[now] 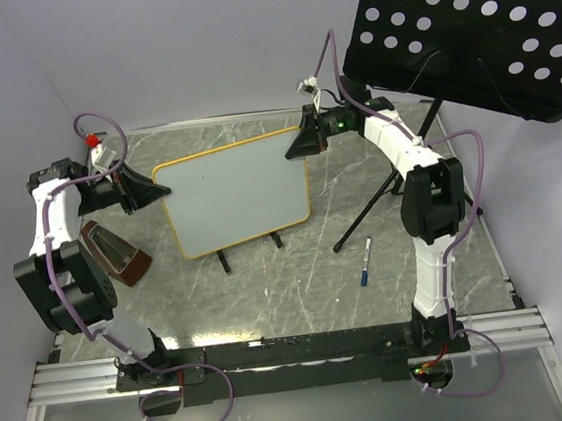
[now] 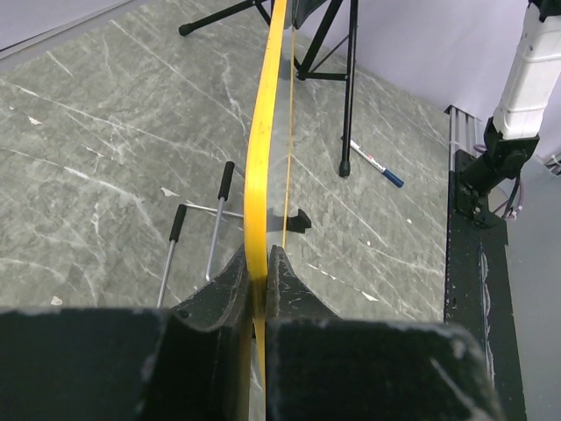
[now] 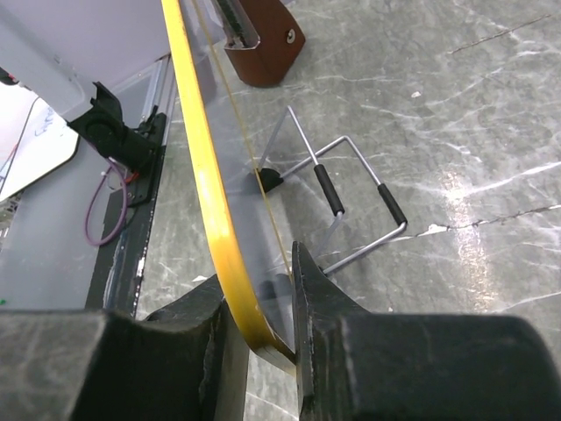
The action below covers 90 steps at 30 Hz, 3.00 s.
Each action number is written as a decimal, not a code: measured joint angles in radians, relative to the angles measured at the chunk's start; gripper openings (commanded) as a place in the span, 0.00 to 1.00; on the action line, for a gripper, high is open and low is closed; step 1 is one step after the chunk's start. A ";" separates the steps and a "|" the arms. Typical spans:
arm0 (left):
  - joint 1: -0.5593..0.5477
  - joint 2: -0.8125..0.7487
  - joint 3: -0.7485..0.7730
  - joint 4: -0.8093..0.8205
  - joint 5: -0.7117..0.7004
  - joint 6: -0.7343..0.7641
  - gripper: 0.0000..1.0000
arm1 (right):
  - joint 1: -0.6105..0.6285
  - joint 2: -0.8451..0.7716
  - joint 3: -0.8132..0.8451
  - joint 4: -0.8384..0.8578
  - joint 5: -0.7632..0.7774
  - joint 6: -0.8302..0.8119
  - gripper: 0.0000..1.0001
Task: Write a sentence on the whiteboard
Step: Set the whiteboard on the whiteboard stand.
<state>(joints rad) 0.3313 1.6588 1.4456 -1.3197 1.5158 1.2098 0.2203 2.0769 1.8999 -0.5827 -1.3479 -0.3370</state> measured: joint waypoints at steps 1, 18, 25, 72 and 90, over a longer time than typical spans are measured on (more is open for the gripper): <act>0.000 -0.004 0.000 0.000 -0.003 -0.001 0.01 | 0.000 0.002 0.000 0.000 0.000 0.001 0.08; -0.005 -0.054 -0.027 0.006 -0.027 -0.034 0.01 | 0.003 0.029 0.013 0.000 0.000 0.011 0.08; -0.011 -0.061 -0.008 0.007 -0.055 -0.061 0.01 | 0.006 0.050 0.027 -0.001 -0.001 0.020 0.08; 0.021 -0.154 -0.265 0.054 -0.021 -0.039 0.02 | 0.031 0.138 0.167 -0.037 0.068 0.053 0.29; 0.071 -0.086 -0.280 0.006 -0.020 -0.043 0.06 | 0.052 0.138 0.149 -0.023 0.130 0.095 0.47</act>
<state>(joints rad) 0.4026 1.5730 1.1652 -1.3136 1.4956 1.1667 0.2726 2.2147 2.0487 -0.6052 -1.2182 -0.2420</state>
